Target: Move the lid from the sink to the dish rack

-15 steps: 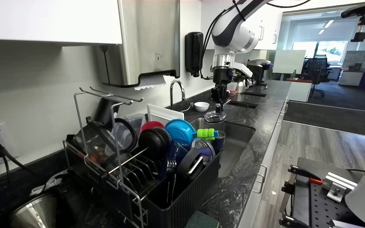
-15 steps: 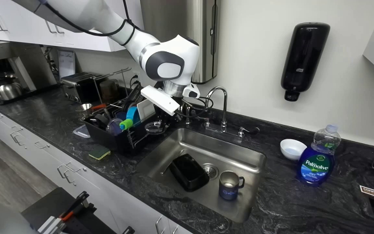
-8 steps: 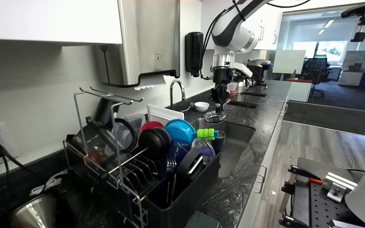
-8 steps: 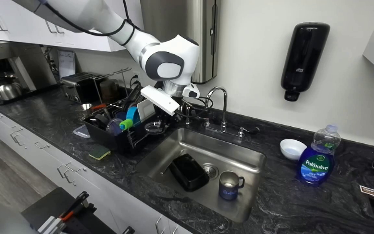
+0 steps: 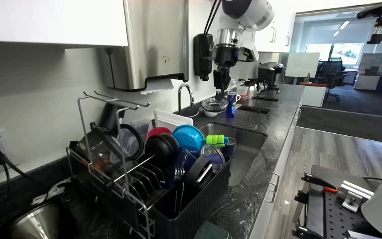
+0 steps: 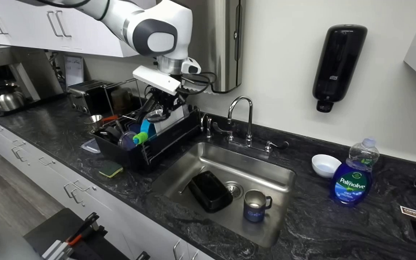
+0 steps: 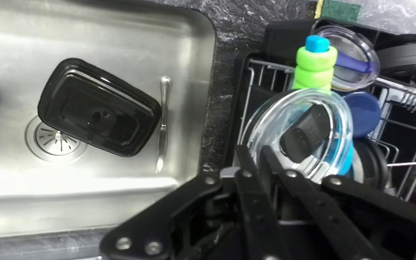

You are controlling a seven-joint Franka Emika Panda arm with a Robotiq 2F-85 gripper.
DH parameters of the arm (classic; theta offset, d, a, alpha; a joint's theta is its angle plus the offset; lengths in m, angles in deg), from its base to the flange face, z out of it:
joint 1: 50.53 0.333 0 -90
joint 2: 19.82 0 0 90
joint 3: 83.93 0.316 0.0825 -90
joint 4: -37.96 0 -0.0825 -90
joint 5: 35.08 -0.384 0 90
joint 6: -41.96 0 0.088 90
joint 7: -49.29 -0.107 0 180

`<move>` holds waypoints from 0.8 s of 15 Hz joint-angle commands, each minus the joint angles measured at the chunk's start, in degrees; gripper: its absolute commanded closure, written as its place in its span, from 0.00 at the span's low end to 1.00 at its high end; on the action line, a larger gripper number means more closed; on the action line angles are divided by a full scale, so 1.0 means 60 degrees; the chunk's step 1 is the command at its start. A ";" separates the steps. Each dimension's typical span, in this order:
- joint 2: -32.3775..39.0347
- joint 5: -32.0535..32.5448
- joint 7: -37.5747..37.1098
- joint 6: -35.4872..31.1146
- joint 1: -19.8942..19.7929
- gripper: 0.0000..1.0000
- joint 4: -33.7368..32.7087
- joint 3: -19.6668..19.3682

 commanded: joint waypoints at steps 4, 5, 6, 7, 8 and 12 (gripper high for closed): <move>-0.0293 0.0099 0.0103 -0.0009 0.0767 0.98 0.0068 0.0150; -0.0156 0.0057 0.0112 -0.0037 0.0853 0.98 0.0067 0.0180; -0.0021 0.0021 0.0117 -0.0051 0.0905 0.98 0.0070 0.0189; 0.0163 -0.0041 0.0128 -0.0048 0.0957 0.98 0.0077 0.0200; 0.0296 -0.0031 0.0110 -0.0020 0.0990 0.98 0.0071 0.0219; 0.0680 0.0039 0.0016 0.0030 0.1093 0.98 -0.0092 0.0386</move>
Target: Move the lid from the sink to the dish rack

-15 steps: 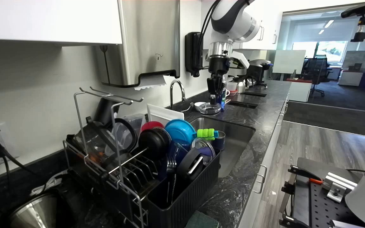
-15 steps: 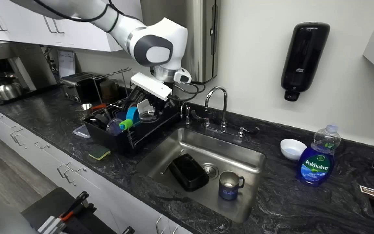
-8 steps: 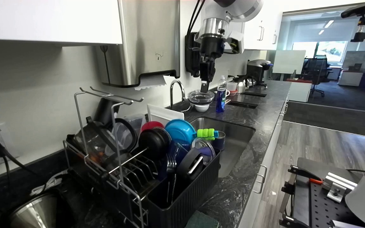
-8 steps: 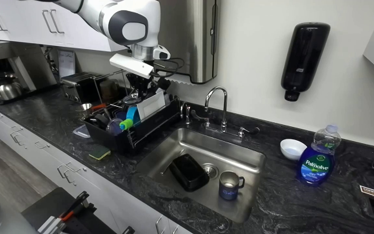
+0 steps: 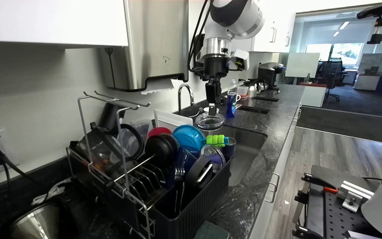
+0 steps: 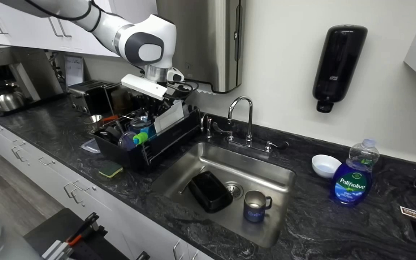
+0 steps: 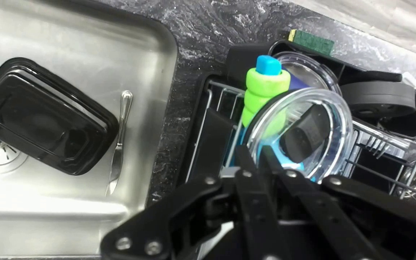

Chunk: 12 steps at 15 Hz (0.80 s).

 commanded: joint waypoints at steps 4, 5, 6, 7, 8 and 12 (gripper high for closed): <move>0.0021 0.0094 -0.0005 0.0149 0.0137 0.98 -0.0355 0.0360; 0.0007 0.0099 -0.0020 0.0145 0.0187 0.98 -0.0374 0.0425; 0.0009 0.0104 -0.0014 0.0113 0.0223 0.98 -0.0382 0.0477; -0.0014 0.0127 0.0000 0.0149 0.0252 0.98 -0.0382 0.0511; 0.0015 0.0164 -0.0026 0.0119 0.0290 0.98 -0.0374 0.0542; 0.0076 0.0300 -0.0103 0.0051 0.0389 0.98 -0.0333 0.0665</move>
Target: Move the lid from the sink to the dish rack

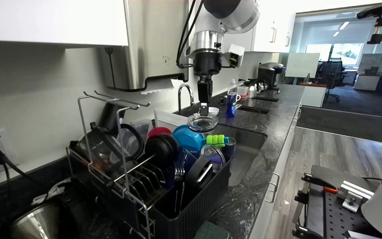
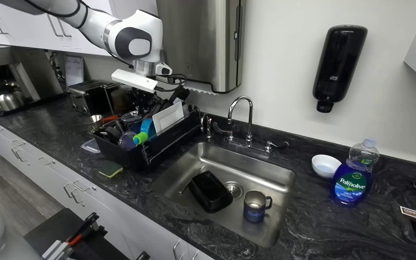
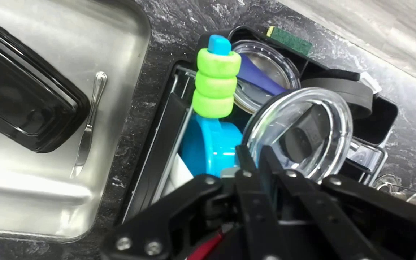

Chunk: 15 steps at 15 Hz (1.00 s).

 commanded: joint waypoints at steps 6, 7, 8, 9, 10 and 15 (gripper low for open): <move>0.0340 0.0850 -0.0205 -0.0262 0.0126 0.98 0.0079 0.0222; 0.0357 0.0936 -0.0202 -0.0268 0.0129 0.98 0.0091 0.0238; 0.0407 0.1013 -0.0221 -0.0279 0.0139 0.98 0.0081 0.0263; 0.0440 0.1075 -0.0232 -0.0289 0.0146 0.98 0.0072 0.0287; 0.0468 0.1130 -0.0250 -0.0303 0.0155 0.98 0.0060 0.0312; 0.0523 0.1299 -0.0327 -0.0283 0.0196 0.98 -0.0032 0.0404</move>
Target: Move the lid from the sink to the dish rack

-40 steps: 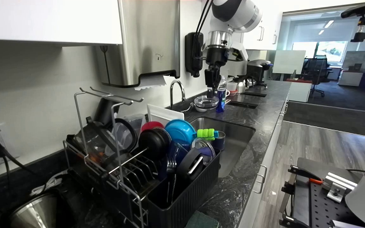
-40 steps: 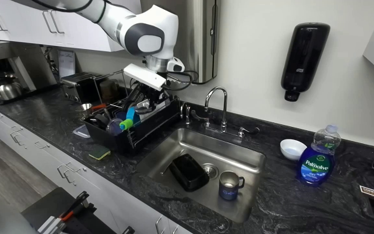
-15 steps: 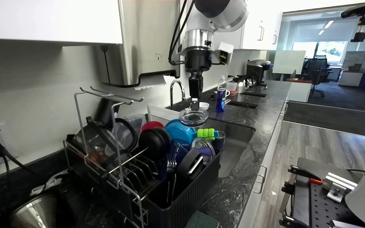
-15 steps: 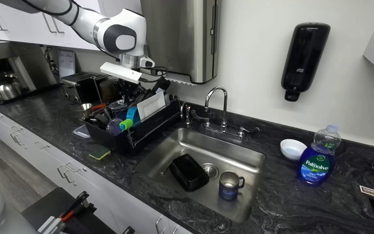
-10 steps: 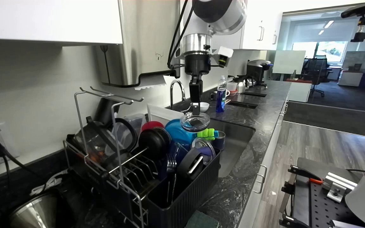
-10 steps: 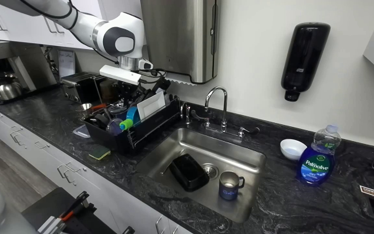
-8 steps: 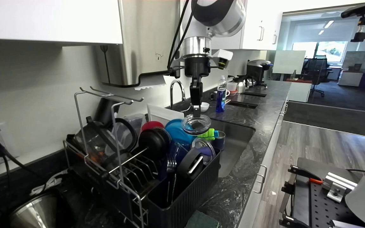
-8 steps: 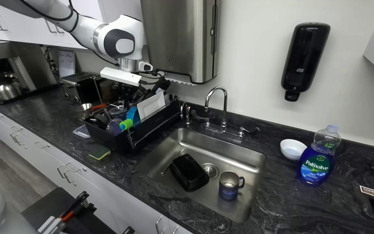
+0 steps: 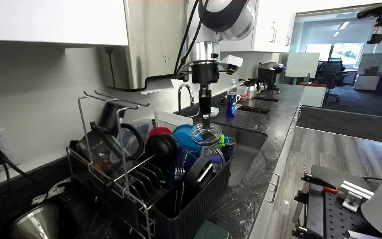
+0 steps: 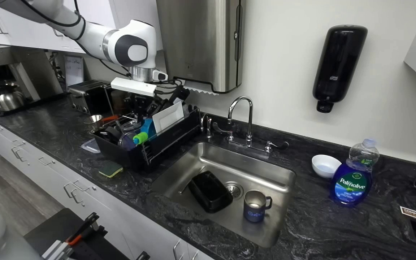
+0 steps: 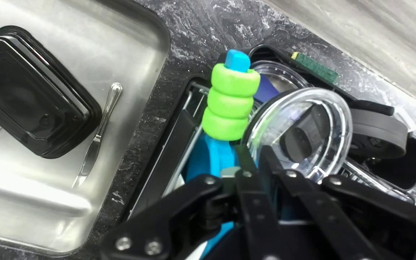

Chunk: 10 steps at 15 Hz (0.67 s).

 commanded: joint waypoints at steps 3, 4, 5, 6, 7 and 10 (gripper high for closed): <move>0.0269 0.0273 -0.0360 -0.0014 0.0054 0.98 -0.0357 0.0070; 0.0379 0.0304 -0.0419 0.0038 0.0060 0.98 -0.0512 0.0072; 0.0487 0.0333 -0.0467 0.0070 0.0066 0.98 -0.0663 0.0077; 0.0576 0.0362 -0.0512 0.0073 0.0070 0.98 -0.0786 0.0081; 0.0690 0.0402 -0.0564 0.0067 0.0072 0.98 -0.0905 0.0085; 0.0953 0.0476 -0.0639 0.0096 0.0060 0.98 -0.1215 0.0093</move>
